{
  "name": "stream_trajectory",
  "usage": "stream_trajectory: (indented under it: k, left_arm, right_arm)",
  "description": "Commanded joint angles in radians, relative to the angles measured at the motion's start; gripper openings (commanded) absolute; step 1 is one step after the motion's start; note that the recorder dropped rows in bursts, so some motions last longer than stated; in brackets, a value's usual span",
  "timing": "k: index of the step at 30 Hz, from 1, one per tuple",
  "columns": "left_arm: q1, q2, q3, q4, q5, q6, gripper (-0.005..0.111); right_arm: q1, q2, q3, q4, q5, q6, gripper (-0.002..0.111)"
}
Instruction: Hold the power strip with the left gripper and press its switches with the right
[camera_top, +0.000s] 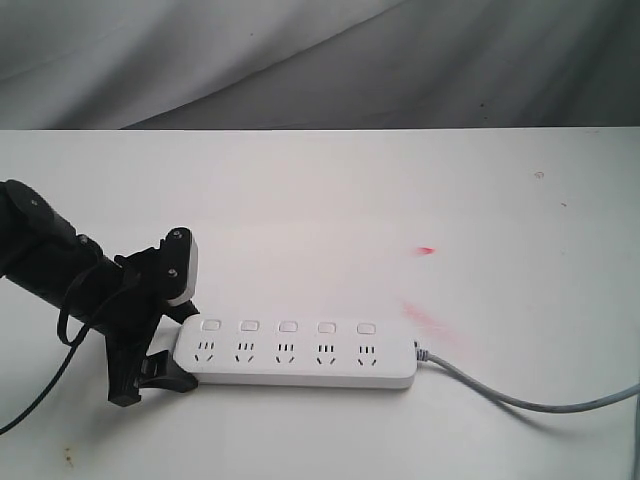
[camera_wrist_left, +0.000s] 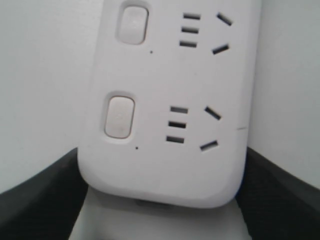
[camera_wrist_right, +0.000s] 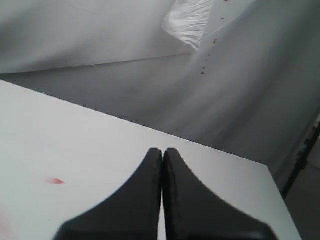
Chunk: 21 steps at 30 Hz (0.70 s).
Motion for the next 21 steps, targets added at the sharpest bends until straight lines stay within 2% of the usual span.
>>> stream_trajectory:
  k: [1,14,16,21]
  left_arm:
    - [0.002,0.0,-0.004,-0.009,-0.009,-0.002,0.06]
    - [0.002,0.0,-0.004,-0.009,-0.009,-0.002,0.06]
    - [0.002,0.0,-0.004,-0.009,-0.009,-0.002,0.06]
    - [0.002,0.0,-0.004,-0.009,-0.009,-0.002,0.06]
  right_arm:
    - [-0.082,-0.094,0.039,0.003,0.04,0.001,0.0]
    - [-0.106,-0.112,0.042,-0.007,0.063,0.045,0.0]
    - [-0.106,-0.112,0.042,-0.149,0.049,0.211,0.0]
    - [-0.106,-0.112,0.074,-0.81,0.018,0.98,0.0]
